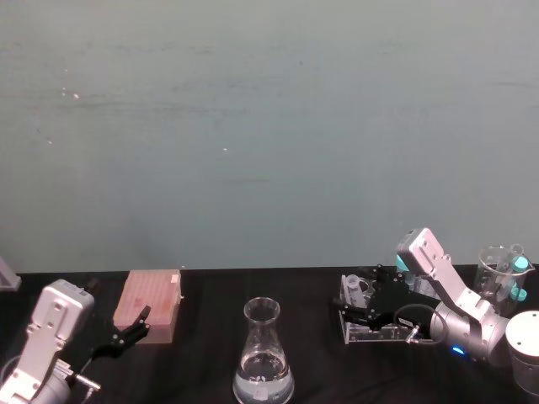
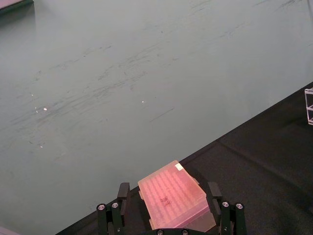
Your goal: Pour the liquid from the test tube into the beaker using one hand.
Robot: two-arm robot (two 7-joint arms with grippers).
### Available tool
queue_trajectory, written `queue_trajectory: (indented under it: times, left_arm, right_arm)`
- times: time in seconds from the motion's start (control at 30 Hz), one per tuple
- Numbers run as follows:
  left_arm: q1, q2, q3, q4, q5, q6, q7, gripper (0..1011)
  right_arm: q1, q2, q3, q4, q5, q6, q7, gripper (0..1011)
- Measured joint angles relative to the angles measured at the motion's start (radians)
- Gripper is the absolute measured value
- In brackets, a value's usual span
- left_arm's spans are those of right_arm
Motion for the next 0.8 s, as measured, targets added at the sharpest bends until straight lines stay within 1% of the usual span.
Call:
queue_trajectory:
  times: [0.03, 0.1, 0.2, 0.27, 0.33, 0.5, 0.53, 0.6, 0.63, 0.7, 0.8]
  left_arm:
    - [0.0, 0.0, 0.0, 0.0, 0.0, 0.0, 0.0, 1000]
    - [0.0, 0.0, 0.0, 0.0, 0.0, 0.0, 0.0, 1000]
    - [0.0, 0.0, 0.0, 0.0, 0.0, 0.0, 0.0, 1000]
    - [0.0, 0.0, 0.0, 0.0, 0.0, 0.0, 0.0, 1000]
    - [0.0, 0.0, 0.0, 0.0, 0.0, 0.0, 0.0, 1000]
    - [0.0, 0.0, 0.0, 0.0, 0.0, 0.0, 0.0, 1000]
    - [0.0, 0.0, 0.0, 0.0, 0.0, 0.0, 0.0, 1000]
    - [0.0, 0.0, 0.0, 0.0, 0.0, 0.0, 0.0, 1000]
    - [0.0, 0.0, 0.0, 0.0, 0.0, 0.0, 0.0, 1000]
    - [0.0, 0.0, 0.0, 0.0, 0.0, 0.0, 0.0, 1000]
    - [0.0, 0.0, 0.0, 0.0, 0.0, 0.0, 0.0, 1000]
  right_arm:
    - [0.0, 0.0, 0.0, 0.0, 0.0, 0.0, 0.0, 838]
    - [0.0, 0.0, 0.0, 0.0, 0.0, 0.0, 0.0, 804]
    - [0.0, 0.0, 0.0, 0.0, 0.001, 0.001, 0.0, 691]
    - [0.0, 0.0, 0.0, 0.0, 0.001, 0.001, 0.0, 651]
    - [0.0, 0.0, 0.0, 0.0, 0.001, 0.001, 0.0, 569]
    - [0.0, 0.0, 0.0, 0.0, 0.001, 0.001, 0.0, 426]
    - [0.0, 0.0, 0.0, 0.0, 0.001, 0.001, 0.0, 366]
    - [0.0, 0.0, 0.0, 0.0, 0.001, 0.001, 0.0, 332]
    - [0.0, 0.0, 0.0, 0.0, 0.001, 0.001, 0.0, 283]
    - [0.0, 0.0, 0.0, 0.0, 0.001, 0.001, 0.0, 228]
    - [0.0, 0.0, 0.0, 0.0, 0.001, 0.001, 0.0, 203]
